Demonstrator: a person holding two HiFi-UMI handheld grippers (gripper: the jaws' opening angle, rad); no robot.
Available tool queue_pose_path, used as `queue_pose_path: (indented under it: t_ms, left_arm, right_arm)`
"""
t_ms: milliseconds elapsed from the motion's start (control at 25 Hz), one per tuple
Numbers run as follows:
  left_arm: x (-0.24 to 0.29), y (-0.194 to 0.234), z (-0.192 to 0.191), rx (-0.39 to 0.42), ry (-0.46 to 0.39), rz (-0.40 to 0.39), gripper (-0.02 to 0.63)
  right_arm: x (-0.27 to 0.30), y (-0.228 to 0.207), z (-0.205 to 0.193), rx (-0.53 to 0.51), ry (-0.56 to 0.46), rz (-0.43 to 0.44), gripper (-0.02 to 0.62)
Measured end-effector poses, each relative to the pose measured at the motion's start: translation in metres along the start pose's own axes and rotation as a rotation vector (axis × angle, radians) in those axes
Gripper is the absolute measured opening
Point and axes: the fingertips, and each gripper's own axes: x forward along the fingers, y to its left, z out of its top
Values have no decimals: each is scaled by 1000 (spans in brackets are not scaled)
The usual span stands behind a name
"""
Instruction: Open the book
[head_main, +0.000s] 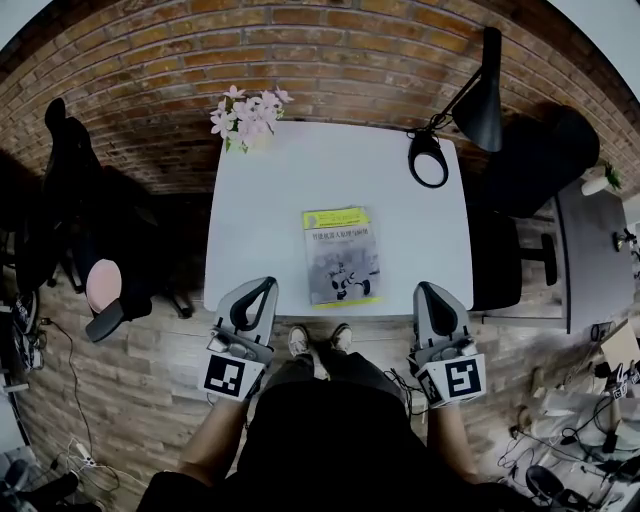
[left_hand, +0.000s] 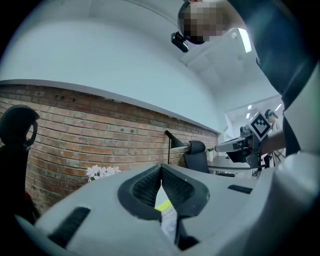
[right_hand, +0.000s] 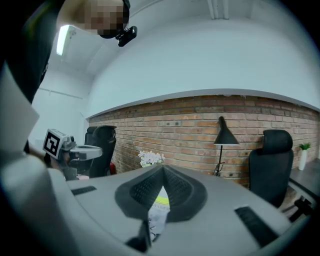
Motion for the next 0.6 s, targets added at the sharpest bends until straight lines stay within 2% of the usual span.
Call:
queue_pose_path:
  t_ms: [240,320,600]
  left_arm:
    - [14,-4,19,25,-42,43,25]
    - [18,-6,21,44,-29,41,25]
    - [27,-9,16,36,2,54,25]
  right_arm:
    - [14,-15,-13,11,15,42,14]
    - [19,-17,-20,20,35,57,14]
    - [35,-23,-48,44,92,84,14]
